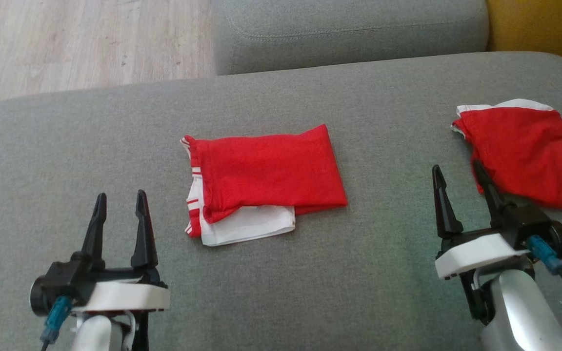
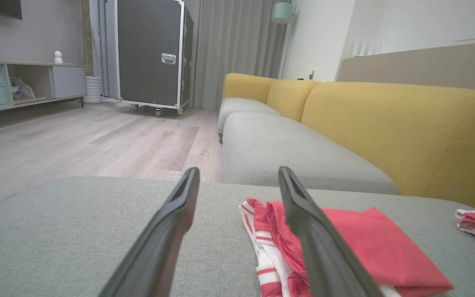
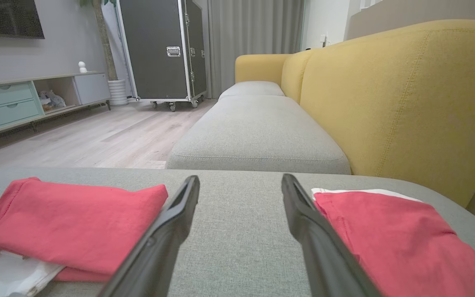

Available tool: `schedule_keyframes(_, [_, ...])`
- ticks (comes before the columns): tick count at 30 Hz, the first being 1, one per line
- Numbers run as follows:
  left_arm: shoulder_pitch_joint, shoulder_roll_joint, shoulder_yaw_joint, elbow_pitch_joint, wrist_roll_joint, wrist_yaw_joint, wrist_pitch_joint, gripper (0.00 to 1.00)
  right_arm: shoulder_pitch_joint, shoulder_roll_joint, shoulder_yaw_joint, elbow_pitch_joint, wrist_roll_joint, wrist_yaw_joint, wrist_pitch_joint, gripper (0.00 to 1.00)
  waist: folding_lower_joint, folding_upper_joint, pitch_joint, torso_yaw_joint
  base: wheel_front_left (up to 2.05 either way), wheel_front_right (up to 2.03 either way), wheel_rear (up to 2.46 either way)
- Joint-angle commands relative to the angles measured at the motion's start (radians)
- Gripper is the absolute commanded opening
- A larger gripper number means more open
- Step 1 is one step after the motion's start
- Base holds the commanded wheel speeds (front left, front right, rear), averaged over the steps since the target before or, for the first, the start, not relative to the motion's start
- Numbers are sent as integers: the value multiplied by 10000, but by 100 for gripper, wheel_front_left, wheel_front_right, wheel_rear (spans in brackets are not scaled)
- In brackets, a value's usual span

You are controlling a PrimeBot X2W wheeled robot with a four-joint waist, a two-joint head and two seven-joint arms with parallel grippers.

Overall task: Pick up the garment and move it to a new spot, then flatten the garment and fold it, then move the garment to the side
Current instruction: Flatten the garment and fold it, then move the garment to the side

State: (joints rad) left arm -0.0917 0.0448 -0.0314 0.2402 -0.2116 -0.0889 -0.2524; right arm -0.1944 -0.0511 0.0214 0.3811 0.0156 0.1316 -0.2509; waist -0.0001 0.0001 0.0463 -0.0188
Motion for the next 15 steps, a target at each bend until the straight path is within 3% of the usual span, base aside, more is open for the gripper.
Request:
schedule_keyframes(1, [-247,55,275,-286,-21,-4,-93,100,-364,6,216,-388,63,-9,-108,100,1,-1,20,27,0,0,0])
schedule_keyframes(7, [-455,55,67,-318,91,-43,-93,100,-607,7,108,-352,39,-9,-108,100,1,-1,283,381,0,0,0])
schedule_keyframes(15, [-910,55,-332,-311,214,-125,-93,100,-1605,8,335,582,151,-9,182,100,1,-1,1037,1119,0,0,0])
